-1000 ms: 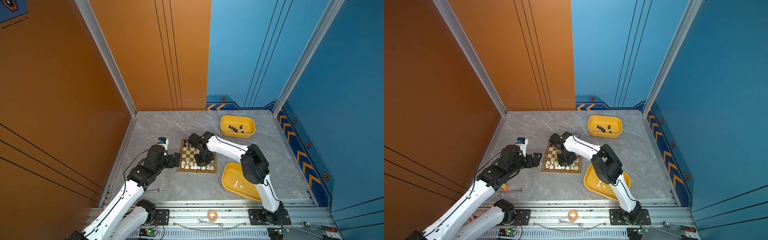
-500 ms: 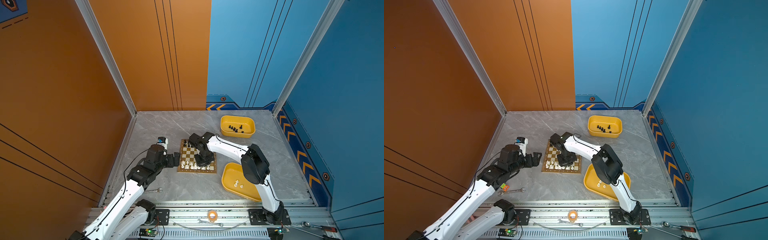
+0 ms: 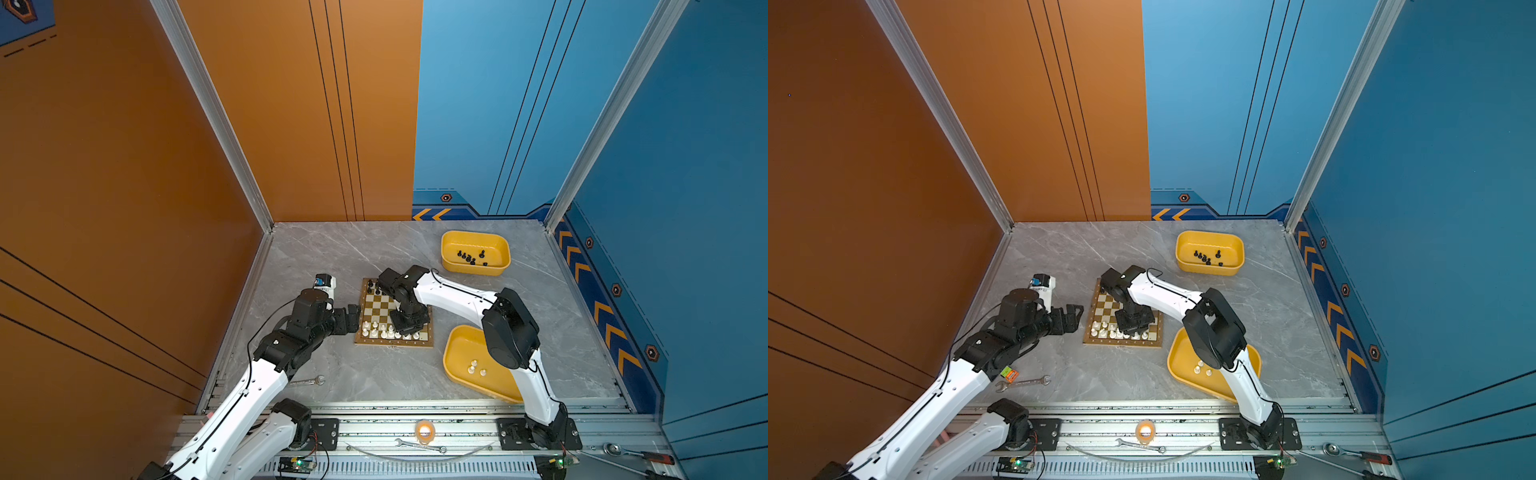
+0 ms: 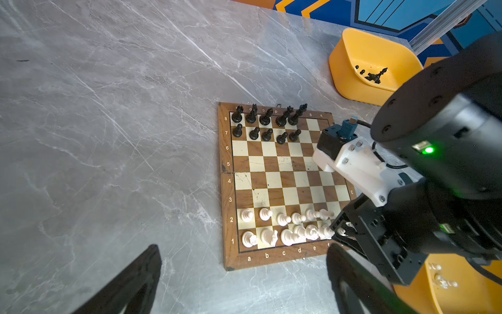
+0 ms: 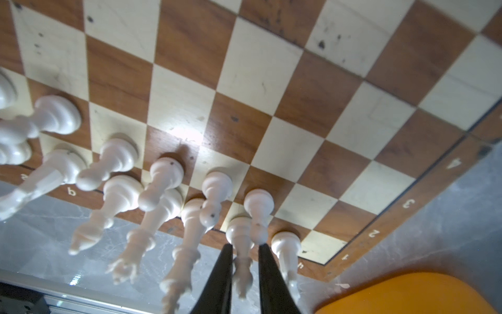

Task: Set up the chess pieces on the board

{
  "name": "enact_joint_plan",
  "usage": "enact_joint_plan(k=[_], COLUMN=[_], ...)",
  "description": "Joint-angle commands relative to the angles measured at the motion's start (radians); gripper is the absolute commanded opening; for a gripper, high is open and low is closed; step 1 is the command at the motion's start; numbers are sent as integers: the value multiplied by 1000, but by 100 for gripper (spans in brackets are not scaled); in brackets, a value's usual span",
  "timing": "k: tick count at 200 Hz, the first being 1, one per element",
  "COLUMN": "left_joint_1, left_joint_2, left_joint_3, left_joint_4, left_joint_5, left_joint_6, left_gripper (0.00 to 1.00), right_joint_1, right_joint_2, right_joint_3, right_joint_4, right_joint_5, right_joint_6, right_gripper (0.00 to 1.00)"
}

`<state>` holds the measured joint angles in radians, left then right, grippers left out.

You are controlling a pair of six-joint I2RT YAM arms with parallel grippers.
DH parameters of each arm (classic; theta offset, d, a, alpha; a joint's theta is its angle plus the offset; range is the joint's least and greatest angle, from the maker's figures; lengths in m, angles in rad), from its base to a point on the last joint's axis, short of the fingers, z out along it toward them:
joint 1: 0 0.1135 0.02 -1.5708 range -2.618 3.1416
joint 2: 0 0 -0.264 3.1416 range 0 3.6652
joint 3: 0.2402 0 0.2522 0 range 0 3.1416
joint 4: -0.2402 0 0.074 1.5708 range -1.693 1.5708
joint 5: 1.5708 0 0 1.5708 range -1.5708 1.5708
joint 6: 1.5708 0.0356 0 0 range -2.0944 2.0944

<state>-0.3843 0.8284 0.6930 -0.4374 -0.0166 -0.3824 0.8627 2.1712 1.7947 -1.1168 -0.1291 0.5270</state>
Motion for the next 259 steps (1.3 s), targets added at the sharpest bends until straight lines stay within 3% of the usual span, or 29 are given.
enact_joint_plan(k=[1, 180, 259], left_joint_1=[10, 10, 7], left_joint_2=[-11, -49, 6], left_joint_3=[-13, -9, 40], left_joint_4=[11, 6, 37], left_joint_5=[20, 12, 26], left_joint_6=[11, 17, 35], left_gripper=[96, 96, 96], right_joint_1=[-5, -19, -63], right_joint_2=[-16, -57, -234], right_joint_3=[-5, 60, 47], right_joint_4=[-25, -8, -12], right_joint_5=[19, 36, 69], right_joint_6=[-9, -19, 2], right_gripper=[23, 34, 35])
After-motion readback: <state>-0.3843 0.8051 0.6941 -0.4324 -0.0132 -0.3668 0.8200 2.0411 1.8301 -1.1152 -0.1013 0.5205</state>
